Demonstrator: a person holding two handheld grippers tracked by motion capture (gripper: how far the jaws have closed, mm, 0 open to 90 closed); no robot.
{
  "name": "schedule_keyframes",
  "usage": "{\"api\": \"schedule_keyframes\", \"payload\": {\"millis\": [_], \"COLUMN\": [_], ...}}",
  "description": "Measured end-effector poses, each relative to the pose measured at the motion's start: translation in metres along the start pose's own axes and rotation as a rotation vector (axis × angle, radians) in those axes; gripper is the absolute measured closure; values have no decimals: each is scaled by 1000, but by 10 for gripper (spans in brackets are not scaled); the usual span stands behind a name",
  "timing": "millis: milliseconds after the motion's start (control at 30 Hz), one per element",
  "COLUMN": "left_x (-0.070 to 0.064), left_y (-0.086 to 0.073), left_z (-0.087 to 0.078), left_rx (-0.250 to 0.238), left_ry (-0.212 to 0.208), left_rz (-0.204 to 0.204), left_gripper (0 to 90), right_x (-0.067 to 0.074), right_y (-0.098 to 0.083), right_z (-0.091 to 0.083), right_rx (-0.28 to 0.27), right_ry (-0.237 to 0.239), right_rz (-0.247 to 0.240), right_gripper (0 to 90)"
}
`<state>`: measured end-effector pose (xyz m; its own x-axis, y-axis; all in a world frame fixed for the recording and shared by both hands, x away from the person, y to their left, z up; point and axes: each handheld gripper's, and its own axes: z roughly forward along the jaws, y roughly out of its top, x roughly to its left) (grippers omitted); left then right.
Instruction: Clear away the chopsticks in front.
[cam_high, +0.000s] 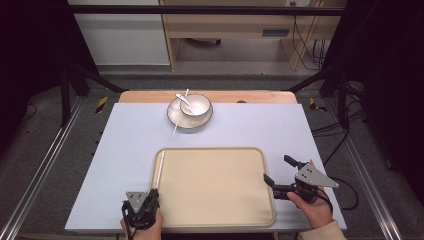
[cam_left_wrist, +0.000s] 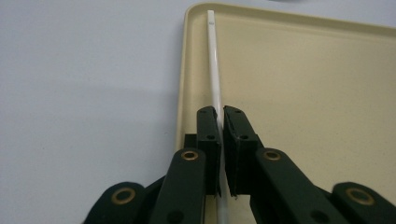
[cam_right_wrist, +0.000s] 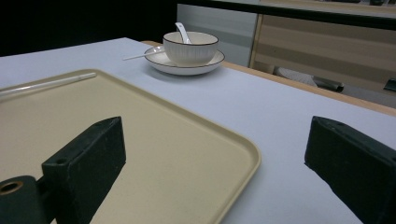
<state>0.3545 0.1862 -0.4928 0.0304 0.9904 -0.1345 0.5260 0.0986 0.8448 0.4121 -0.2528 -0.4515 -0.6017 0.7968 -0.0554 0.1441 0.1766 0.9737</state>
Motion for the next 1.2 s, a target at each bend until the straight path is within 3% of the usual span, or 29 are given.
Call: {"api": "schedule_keyframes", "payload": {"millis": [300,467,533,633,700,800,833,867,933,1000,1033,1067,1100,1167,1200], "left_x": [0,0,1,3,5,6,7,7,7,8,8,8,7,8,8], "left_y": [1,9,20,42,56,80,94,94,111,125,136,136,144,154,159], "left_z": [0,-5,-3,4,8,17,27,27,42,54,62,62,70,81,86], "left_rx": [-2,-28,-39,-40,-41,-47,-37,-37,-14,-12,0,0,9,16,4], "left_ry": [-9,-12,-20,-28,-57,-60,-94,-94,-102,-123,-128,-128,-136,-179,-162], "left_rz": [4,22,40,105,109,178,199,199,276,302,337,337,376,351,376], "left_gripper": [828,793,767,738,706,636,627,617,598,577,535,522,522,519,506], "right_x": [0,-1,-1,0,0,-1,0,0,0,0,-1,-1,-1,-2,-2], "right_y": [0,0,0,-1,-1,-1,-1,-1,-1,-2,-2,-2,-2,-3,-3], "right_z": [0,0,0,1,0,1,2,2,2,2,1,1,1,2,3], "right_rx": [-2,0,0,6,6,11,14,14,18,19,22,22,24,29,32], "right_ry": [0,-4,-4,-3,-4,-4,-4,-4,-6,-7,-11,-11,-13,-17,-17], "right_rz": [3,0,0,-4,-6,-10,-9,-9,-10,-14,-16,-16,-16,-19,-20], "right_gripper": [54,54,53,53,53,53,53,53,52,51,50,50,50,48,48]}}
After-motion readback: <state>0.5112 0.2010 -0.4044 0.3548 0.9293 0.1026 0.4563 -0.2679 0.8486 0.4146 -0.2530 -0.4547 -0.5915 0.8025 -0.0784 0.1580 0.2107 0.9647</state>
